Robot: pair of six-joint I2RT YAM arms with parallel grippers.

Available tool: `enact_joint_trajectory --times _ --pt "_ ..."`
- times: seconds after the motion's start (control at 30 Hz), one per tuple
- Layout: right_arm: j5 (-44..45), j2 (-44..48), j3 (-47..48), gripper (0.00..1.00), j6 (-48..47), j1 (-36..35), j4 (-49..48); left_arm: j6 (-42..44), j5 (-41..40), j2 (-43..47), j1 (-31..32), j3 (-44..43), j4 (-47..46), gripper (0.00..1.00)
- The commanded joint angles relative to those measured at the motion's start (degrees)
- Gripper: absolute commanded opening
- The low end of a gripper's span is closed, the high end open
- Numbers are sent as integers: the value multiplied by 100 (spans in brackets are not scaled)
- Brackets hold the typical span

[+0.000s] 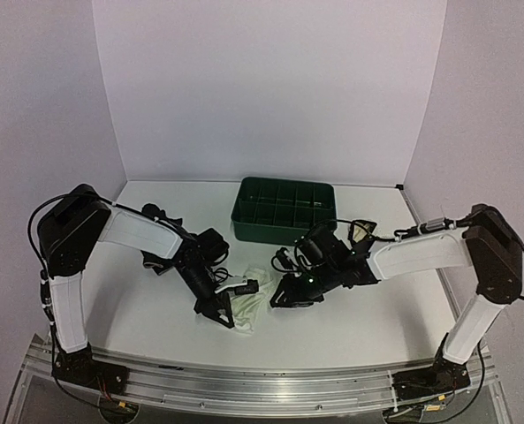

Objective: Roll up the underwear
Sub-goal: Roll the underwear to the center of the board.

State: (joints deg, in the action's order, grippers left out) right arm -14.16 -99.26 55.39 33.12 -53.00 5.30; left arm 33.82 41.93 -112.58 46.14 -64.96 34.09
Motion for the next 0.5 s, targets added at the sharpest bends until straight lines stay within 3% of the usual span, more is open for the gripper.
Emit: enact_joint_trajectory --times 0.0,0.1,0.23,0.47 --pt "878 400 -318 25 -1288 -703 -742 -844 714 -282 -214 -359 149 0" --pt "1734 400 -159 34 -2653 -1501 -852 -1093 850 -407 -310 -452 158 0" --pt "2604 50 207 47 -4140 -1964 -926 -1220 981 -519 -348 -470 190 0" --pt "3017 -945 776 52 -5358 -2038 -801 -1294 1105 -761 -414 -583 311 0"
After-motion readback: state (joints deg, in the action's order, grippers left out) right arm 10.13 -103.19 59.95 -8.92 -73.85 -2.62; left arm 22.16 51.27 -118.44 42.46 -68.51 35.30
